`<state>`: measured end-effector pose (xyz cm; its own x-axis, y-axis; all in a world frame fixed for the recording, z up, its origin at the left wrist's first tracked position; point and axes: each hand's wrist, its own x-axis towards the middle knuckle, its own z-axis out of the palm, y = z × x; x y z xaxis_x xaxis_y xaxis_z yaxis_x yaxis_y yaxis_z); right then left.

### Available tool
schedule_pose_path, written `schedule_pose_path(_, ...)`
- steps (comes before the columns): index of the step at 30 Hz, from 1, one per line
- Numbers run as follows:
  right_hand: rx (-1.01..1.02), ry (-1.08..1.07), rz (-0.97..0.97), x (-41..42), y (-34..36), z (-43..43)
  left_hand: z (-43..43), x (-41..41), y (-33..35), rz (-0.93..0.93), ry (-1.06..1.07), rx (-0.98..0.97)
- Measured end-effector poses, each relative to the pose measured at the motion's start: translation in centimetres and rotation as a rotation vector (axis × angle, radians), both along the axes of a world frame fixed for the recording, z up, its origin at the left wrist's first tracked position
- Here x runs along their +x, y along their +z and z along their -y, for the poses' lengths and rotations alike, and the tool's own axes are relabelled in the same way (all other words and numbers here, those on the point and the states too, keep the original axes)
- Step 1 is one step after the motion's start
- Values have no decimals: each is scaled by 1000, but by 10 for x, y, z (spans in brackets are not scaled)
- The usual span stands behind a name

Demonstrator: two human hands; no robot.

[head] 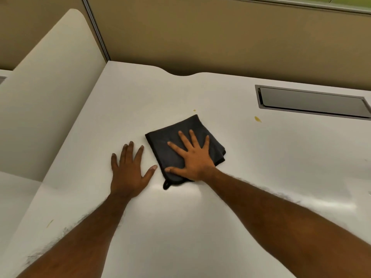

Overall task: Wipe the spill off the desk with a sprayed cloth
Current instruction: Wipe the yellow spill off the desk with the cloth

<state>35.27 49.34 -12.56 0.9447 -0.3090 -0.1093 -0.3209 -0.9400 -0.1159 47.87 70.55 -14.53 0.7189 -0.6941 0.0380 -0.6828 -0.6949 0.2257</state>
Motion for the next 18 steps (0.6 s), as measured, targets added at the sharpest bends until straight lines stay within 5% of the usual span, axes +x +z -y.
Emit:
schedule_pose_path(5,31,-434,-13,6,6,29,-1,-2,0,0,1,-10)
schedule_pose_path(11,0,-16,-21,-1,1,35,-1,-3,3,7,3,-2)
schedule_pose_path(18,51,-637,-25,36,10,71,-2,-3,0,5,-3,-2)
